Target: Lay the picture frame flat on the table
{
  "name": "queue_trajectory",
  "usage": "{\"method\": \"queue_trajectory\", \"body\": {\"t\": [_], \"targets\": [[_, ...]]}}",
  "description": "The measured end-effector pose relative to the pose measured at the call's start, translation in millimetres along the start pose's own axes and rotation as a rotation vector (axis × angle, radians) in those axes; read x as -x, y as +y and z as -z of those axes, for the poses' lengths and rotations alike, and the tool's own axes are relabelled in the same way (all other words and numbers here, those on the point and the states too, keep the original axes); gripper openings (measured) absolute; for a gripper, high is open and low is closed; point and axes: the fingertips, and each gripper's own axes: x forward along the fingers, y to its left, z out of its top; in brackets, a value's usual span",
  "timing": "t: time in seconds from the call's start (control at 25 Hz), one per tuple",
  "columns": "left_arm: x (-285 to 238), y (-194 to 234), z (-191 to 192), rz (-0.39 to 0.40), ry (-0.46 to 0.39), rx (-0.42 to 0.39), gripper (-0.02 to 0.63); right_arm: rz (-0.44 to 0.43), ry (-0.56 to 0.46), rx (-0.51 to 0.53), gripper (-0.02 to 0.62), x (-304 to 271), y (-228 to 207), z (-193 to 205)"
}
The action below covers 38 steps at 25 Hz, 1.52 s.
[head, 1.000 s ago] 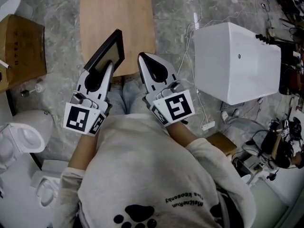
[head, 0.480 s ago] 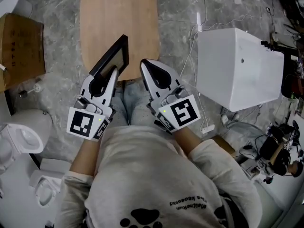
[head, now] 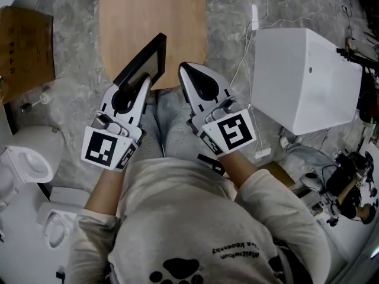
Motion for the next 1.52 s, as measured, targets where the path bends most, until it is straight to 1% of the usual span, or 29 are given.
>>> {"method": "queue_trajectory", "body": {"t": [0.4,0.76,1.0,1.24,1.4,1.52], "targets": [[1.2,10.5,37.1,-0.011,0.027,0.023,0.017,-0.021,0.029,-0.011,0.009,-8.8,3.4,37.5],[-2.5,20.9,65.0,-0.047,0.015,0.040,0.017,-0.016,0.039,-0.005,0.009,-10.6,-10.3,63.6],[0.3,32.1,89.4,-0.071,0.023,0.058,0.017,-0.036,0.050,0.006,0.009,-16.8,-11.6,84.7],[0.3,37.8,113.9,-0.069,0.037,0.077,0.017,-0.038,0.064,-0.008,0.009,-21.8,-12.1,112.3],[-10.1,39.3,124.7,-0.053,0.043,0.081,0.017,-0.040,0.078,-0.011,0.009,-26.0,-19.8,126.3],[-13.2,42.6,133.6,-0.041,0.049,0.089,0.017,-0.051,0.086,-0.010,0.009,-31.8,-17.2,135.5]]}}
